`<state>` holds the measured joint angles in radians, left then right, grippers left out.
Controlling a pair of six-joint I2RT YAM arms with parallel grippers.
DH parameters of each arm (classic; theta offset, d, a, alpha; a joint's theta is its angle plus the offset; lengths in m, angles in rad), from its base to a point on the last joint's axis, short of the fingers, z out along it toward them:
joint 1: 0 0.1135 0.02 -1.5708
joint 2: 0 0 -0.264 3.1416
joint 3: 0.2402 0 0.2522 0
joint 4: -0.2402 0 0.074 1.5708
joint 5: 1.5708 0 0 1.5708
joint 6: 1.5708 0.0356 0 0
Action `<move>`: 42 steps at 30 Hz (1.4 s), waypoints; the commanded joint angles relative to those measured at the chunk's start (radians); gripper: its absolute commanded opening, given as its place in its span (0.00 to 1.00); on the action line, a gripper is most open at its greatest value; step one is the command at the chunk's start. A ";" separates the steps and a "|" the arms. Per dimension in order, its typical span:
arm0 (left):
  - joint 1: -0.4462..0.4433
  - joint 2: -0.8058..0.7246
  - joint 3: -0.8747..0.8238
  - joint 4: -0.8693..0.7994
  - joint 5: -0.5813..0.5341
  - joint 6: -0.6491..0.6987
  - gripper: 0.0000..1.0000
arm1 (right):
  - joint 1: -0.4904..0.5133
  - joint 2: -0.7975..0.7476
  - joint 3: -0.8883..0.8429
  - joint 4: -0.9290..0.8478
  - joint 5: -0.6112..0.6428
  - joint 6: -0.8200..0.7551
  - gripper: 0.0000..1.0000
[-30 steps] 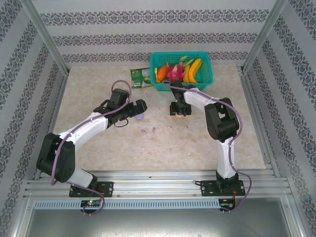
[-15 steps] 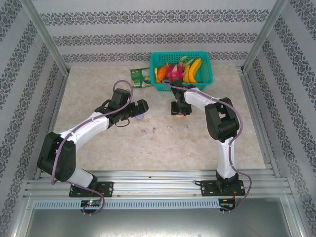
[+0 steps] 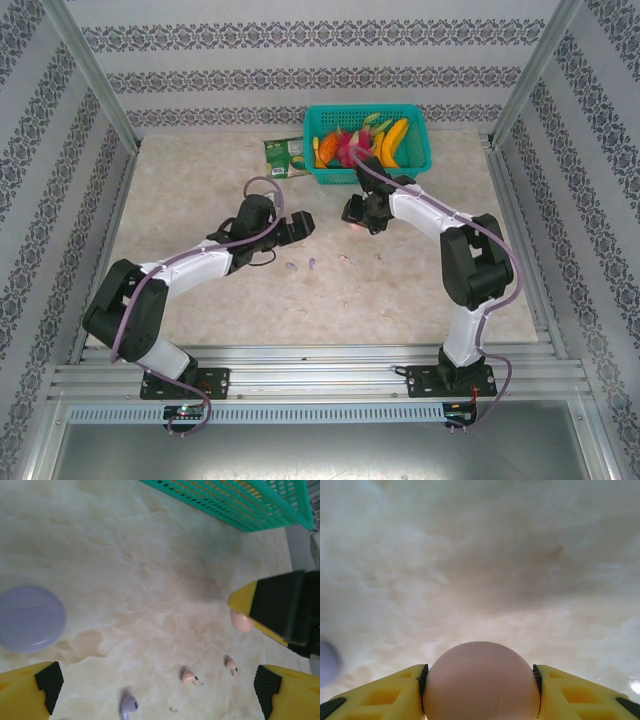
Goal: Insert the wireless bluetooth earbuds into the charging case
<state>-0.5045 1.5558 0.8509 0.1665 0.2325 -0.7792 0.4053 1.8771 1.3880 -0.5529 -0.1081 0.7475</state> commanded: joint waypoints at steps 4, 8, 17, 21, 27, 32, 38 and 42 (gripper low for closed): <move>-0.076 0.120 -0.019 0.353 0.006 -0.050 0.95 | -0.044 -0.084 -0.104 0.222 -0.135 0.378 0.48; -0.099 0.230 0.039 0.443 0.029 -0.073 0.85 | -0.051 -0.100 -0.118 0.262 -0.144 0.500 0.48; -0.112 0.380 0.124 0.574 0.045 -0.123 0.64 | -0.060 -0.134 -0.176 0.308 -0.150 0.657 0.47; -0.112 0.404 0.149 0.596 0.058 -0.126 0.62 | -0.060 -0.148 -0.191 0.309 -0.150 0.662 0.48; -0.112 0.389 0.165 0.565 0.092 -0.097 0.62 | -0.066 -0.153 -0.184 0.288 -0.157 0.603 0.48; -0.111 0.319 0.138 0.497 0.091 -0.051 0.62 | -0.080 -0.147 -0.164 0.215 -0.163 0.462 0.48; -0.093 0.150 0.054 0.393 0.080 0.012 0.63 | -0.129 -0.101 -0.133 0.074 -0.164 0.146 0.47; -0.070 0.021 0.003 0.284 0.054 0.045 0.66 | -0.137 -0.037 -0.070 -0.036 -0.146 -0.086 0.47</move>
<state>-0.5934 1.6478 0.8799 0.5529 0.3092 -0.7918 0.2646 1.7947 1.2636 -0.4690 -0.2703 0.8955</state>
